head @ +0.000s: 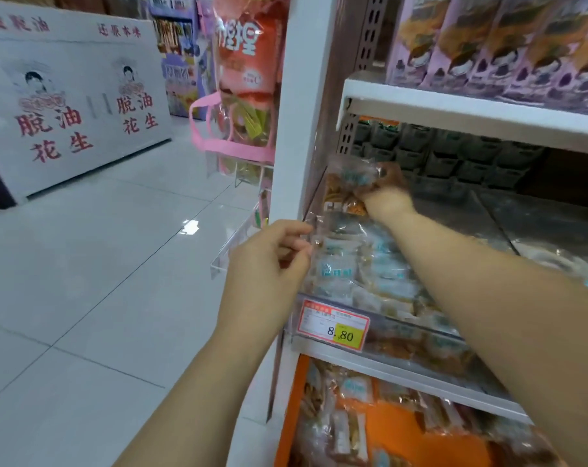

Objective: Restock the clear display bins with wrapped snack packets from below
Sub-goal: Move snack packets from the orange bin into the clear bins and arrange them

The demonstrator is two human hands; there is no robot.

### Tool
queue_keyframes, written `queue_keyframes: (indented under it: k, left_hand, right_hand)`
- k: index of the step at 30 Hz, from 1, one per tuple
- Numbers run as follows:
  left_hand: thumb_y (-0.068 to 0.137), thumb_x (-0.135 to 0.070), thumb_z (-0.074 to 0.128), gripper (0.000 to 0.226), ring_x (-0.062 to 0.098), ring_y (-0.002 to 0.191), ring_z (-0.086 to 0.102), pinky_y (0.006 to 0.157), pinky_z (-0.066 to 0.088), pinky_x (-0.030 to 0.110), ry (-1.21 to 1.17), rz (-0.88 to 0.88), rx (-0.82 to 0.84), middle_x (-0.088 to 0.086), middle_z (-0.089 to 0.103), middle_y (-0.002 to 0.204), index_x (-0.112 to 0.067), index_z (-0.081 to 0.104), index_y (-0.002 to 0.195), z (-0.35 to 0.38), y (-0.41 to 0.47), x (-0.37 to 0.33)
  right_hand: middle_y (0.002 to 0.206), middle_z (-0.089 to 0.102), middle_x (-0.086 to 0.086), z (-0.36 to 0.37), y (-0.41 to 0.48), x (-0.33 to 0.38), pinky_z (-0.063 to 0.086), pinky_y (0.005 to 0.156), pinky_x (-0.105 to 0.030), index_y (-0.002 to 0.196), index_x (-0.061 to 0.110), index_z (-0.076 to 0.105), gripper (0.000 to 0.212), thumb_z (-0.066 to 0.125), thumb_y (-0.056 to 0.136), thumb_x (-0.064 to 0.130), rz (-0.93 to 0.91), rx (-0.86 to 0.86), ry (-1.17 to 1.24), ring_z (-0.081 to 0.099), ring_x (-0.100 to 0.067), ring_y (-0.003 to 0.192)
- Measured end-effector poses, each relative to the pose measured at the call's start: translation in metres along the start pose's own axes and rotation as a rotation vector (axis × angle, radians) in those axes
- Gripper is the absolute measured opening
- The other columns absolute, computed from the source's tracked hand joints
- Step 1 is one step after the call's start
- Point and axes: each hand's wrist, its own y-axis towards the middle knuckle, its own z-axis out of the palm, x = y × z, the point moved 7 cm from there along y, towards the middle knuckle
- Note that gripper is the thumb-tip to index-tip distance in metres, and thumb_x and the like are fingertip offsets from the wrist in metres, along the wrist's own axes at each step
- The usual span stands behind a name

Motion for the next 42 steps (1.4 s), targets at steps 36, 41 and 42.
queue_keyframes:
  k: [36, 41, 42]
  left_hand:
    - [0.087, -0.035, 0.065, 0.041, -0.015, 0.089, 0.056, 0.079, 0.049, 0.007, -0.135, -0.038, 0.115, -0.028, 0.054, 0.108, -0.04, 0.046, 0.122, 0.027, -0.021, -0.032]
    - [0.088, -0.026, 0.066, 0.021, 0.013, 0.094, 0.066, 0.083, 0.057, 0.035, -0.276, -0.136, 0.134, -0.012, 0.065, 0.099, -0.027, 0.064, 0.108, 0.025, -0.015, -0.023]
    - [0.088, -0.021, 0.065, 0.016, 0.012, 0.091, 0.068, 0.08, 0.058, 0.032, -0.305, -0.142, 0.159, -0.01, 0.068, 0.096, -0.024, 0.067, 0.103, 0.028, -0.016, -0.023]
  right_hand:
    - [0.106, 0.066, 0.004, -0.086, -0.119, 0.024, 0.051, 0.091, -0.034, 0.11, 0.019, 0.065, 0.026, 0.069, 0.085, 0.018, -0.304, 0.223, 0.075, 0.061, -0.009, 0.093]
    - [0.105, 0.069, 0.001, -0.085, -0.132, 0.028, 0.053, 0.088, -0.029, 0.11, 0.018, 0.065, 0.025, 0.068, 0.085, 0.013, -0.308, 0.377, 0.152, 0.065, -0.008, 0.09]
    - [0.107, 0.069, 0.003, -0.087, -0.133, 0.026, 0.052, 0.088, -0.024, 0.112, 0.019, 0.064, 0.027, 0.068, 0.085, 0.015, -0.328, 0.405, 0.116, 0.065, -0.005, 0.092]
